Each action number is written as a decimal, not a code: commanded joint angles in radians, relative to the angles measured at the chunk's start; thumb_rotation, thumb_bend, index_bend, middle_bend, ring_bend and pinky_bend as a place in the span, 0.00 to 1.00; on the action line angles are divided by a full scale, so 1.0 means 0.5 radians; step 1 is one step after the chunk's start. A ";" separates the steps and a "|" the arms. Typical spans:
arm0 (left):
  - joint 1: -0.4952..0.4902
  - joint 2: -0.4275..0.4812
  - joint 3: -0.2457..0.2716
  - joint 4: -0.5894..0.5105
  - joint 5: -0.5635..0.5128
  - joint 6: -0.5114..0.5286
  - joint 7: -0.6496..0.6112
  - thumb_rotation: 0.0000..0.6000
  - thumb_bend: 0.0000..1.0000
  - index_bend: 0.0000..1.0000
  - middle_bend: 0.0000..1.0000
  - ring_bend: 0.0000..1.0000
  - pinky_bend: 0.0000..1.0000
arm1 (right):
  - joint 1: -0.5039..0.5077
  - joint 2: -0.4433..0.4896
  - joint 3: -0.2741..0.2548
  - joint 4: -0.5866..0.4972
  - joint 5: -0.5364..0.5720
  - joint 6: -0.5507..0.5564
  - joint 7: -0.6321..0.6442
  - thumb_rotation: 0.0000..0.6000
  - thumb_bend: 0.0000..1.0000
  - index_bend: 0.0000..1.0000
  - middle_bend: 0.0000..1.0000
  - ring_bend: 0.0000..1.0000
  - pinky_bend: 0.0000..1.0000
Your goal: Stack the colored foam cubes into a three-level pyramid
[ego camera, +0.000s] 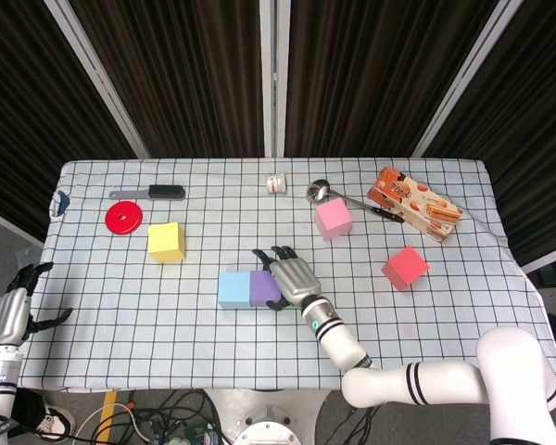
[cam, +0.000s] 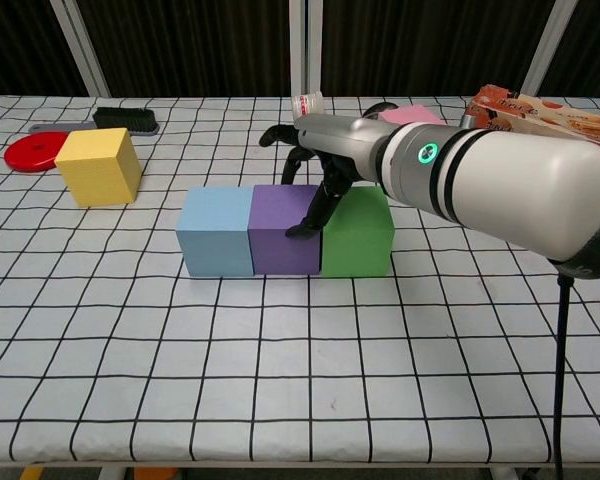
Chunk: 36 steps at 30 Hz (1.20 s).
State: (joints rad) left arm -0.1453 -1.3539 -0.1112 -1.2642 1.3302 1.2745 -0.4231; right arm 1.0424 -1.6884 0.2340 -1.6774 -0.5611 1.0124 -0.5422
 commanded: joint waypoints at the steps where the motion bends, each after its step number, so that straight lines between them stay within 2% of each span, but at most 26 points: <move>1: 0.001 -0.001 0.000 0.001 0.000 0.000 -0.001 1.00 0.16 0.16 0.15 0.04 0.12 | -0.001 -0.001 0.001 -0.003 -0.001 0.004 -0.003 1.00 0.18 0.00 0.32 0.00 0.00; 30: 0.005 -0.008 0.004 0.011 0.005 -0.014 -0.006 1.00 0.16 0.16 0.15 0.04 0.12 | -0.011 -0.021 0.014 -0.013 0.017 -0.001 0.003 1.00 0.19 0.00 0.33 0.00 0.00; 34: 0.007 -0.011 0.006 0.016 0.005 -0.014 -0.008 1.00 0.16 0.16 0.15 0.04 0.12 | -0.008 -0.025 0.013 -0.004 0.022 -0.013 0.003 1.00 0.17 0.00 0.29 0.00 0.00; 36: 0.008 -0.013 0.006 0.019 0.004 -0.017 -0.010 1.00 0.16 0.16 0.15 0.04 0.12 | -0.011 -0.019 0.020 -0.004 0.019 -0.029 0.021 1.00 0.13 0.00 0.22 0.00 0.00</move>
State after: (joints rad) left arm -0.1416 -1.3602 -0.1082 -1.2544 1.3321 1.2660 -0.4281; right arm 1.0377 -1.6991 0.2424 -1.6795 -0.5510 1.0002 -0.5345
